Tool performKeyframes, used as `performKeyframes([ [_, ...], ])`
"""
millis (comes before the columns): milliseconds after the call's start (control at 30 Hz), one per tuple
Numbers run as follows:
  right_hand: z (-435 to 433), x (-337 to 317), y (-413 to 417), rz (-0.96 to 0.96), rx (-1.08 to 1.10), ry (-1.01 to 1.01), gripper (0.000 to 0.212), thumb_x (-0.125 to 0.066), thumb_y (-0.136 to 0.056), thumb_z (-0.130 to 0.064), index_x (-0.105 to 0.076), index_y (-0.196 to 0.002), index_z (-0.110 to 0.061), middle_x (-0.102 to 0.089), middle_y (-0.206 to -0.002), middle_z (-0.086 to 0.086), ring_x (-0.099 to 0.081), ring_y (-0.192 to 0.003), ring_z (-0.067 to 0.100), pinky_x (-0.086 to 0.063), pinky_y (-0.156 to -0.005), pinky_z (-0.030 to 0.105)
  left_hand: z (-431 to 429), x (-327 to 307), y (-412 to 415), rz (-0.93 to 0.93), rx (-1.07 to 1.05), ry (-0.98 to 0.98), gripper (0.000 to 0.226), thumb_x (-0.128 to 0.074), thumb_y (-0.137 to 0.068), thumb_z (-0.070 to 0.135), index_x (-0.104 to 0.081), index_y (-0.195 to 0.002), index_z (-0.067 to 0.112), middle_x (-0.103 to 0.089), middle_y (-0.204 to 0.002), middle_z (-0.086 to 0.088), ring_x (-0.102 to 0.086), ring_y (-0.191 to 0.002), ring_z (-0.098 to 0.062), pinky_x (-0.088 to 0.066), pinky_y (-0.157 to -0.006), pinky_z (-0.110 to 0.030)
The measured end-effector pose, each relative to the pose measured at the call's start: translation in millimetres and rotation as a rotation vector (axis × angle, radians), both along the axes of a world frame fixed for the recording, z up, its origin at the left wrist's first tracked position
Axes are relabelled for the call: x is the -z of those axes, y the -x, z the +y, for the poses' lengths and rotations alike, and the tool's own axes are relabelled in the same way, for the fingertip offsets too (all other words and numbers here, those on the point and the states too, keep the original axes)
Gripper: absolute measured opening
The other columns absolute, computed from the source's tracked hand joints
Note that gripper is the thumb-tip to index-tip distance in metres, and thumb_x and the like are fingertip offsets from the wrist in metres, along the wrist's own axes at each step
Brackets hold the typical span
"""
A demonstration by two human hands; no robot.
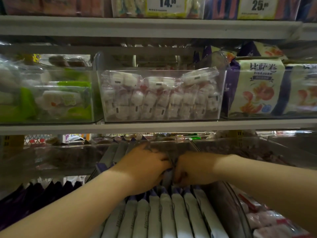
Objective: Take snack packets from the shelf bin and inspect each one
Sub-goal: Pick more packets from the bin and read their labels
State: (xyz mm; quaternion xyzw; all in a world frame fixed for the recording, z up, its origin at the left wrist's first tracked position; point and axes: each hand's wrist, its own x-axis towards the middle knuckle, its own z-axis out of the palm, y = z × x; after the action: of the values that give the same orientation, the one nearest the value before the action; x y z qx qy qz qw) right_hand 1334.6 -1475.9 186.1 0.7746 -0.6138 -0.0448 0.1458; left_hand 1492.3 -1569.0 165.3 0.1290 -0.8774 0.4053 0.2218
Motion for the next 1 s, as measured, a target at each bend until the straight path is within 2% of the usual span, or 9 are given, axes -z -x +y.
performKeyframes([
  [100,-6,0,-2,-0.028,-0.021,0.007,0.021,-0.057,-0.094,-0.02,-0.073,-0.106,-0.015,-0.072,-0.102,0.002,-0.056,-0.081,0.011,-0.036,-0.072,0.016,-6,-1,-2,-0.076,-0.018,0.035,0.038,-0.038,-0.1,0.036,-0.042,-0.138,0.039,-0.048,-0.143,0.014,-0.039,-0.136,-0.02,-0.029,-0.112,-0.042],
  [167,-6,-2,0,-0.046,-0.009,-0.033,0.021,-0.061,-0.092,-0.021,-0.072,-0.109,-0.015,-0.071,-0.104,0.002,-0.059,-0.085,0.013,-0.042,-0.077,0.02,-5,0,-8,-0.079,0.03,0.076,0.033,-0.056,-0.092,0.034,-0.059,-0.125,0.039,-0.065,-0.122,0.014,-0.06,-0.115,-0.019,-0.046,-0.1,-0.039],
  [233,-3,-4,0,-0.051,0.007,-0.1,0.028,-0.065,-0.09,-0.024,-0.067,-0.117,-0.016,-0.069,-0.108,0.003,-0.061,-0.092,0.018,-0.048,-0.085,0.027,-8,1,-10,-0.072,0.063,0.101,0.03,-0.063,-0.086,0.035,-0.064,-0.116,0.039,-0.071,-0.107,0.014,-0.067,-0.1,-0.017,-0.05,-0.094,-0.037],
  [333,-1,-1,-5,0.037,0.018,-0.124,0.031,-0.063,-0.091,-0.024,-0.063,-0.121,-0.016,-0.066,-0.111,0.003,-0.059,-0.096,0.021,-0.049,-0.088,0.035,-15,5,-8,-0.051,0.071,0.067,0.03,-0.05,-0.094,0.033,-0.059,-0.123,0.038,-0.07,-0.109,0.011,-0.065,-0.101,-0.019,-0.044,-0.094,-0.037],
  [467,-5,10,-12,0.117,0.026,-0.049,0.023,-0.055,-0.091,-0.015,-0.064,-0.112,-0.013,-0.057,-0.091,0.002,-0.051,-0.079,0.019,-0.045,-0.071,0.031,-20,7,-6,0.002,0.006,0.068,0.033,-0.037,-0.1,0.035,-0.051,-0.129,0.038,-0.064,-0.122,0.01,-0.056,-0.116,-0.02,-0.035,-0.102,-0.036],
  [567,-10,12,-12,0.137,0.016,0.023,0.02,-0.052,-0.093,-0.012,-0.067,-0.105,-0.007,-0.062,-0.092,0.009,-0.052,-0.077,0.021,-0.041,-0.067,0.03,-20,7,-6,0.007,-0.006,0.078,0.032,-0.033,-0.101,0.037,-0.053,-0.125,0.036,-0.064,-0.12,0.007,-0.056,-0.117,-0.022,-0.035,-0.104,-0.038],
  [767,5,-3,5,-0.126,0.027,0.311,0.02,-0.057,-0.092,-0.015,-0.068,-0.107,-0.024,-0.067,-0.11,-0.001,-0.06,-0.1,0.016,-0.046,-0.081,0.025,-13,3,-11,-0.005,0.041,0.048,0.032,-0.04,-0.098,0.035,-0.063,-0.121,0.037,-0.071,-0.111,0.005,-0.064,-0.106,-0.026,-0.048,-0.094,-0.04],
  [900,28,-6,17,-0.208,0.021,0.49,0.017,-0.059,-0.093,-0.021,-0.065,-0.108,-0.025,-0.058,-0.109,-0.009,-0.053,-0.097,0.008,-0.04,-0.08,0.016,-11,3,-10,0.018,0.051,0.072,0.029,-0.044,-0.094,0.038,-0.067,-0.112,0.036,-0.074,-0.102,0.006,-0.068,-0.098,-0.025,-0.049,-0.087,-0.038],
  [1000,51,1,22,-0.292,-0.053,0.605,0.014,-0.065,-0.089,-0.018,-0.067,-0.102,-0.023,-0.055,-0.099,-0.012,-0.052,-0.093,0.008,-0.044,-0.082,0.019,-7,4,-8,-0.033,-0.043,0.062,0.035,-0.041,-0.098,0.038,-0.056,-0.13,0.037,-0.064,-0.128,0.007,-0.055,-0.123,-0.025,-0.036,-0.105,-0.04],
])
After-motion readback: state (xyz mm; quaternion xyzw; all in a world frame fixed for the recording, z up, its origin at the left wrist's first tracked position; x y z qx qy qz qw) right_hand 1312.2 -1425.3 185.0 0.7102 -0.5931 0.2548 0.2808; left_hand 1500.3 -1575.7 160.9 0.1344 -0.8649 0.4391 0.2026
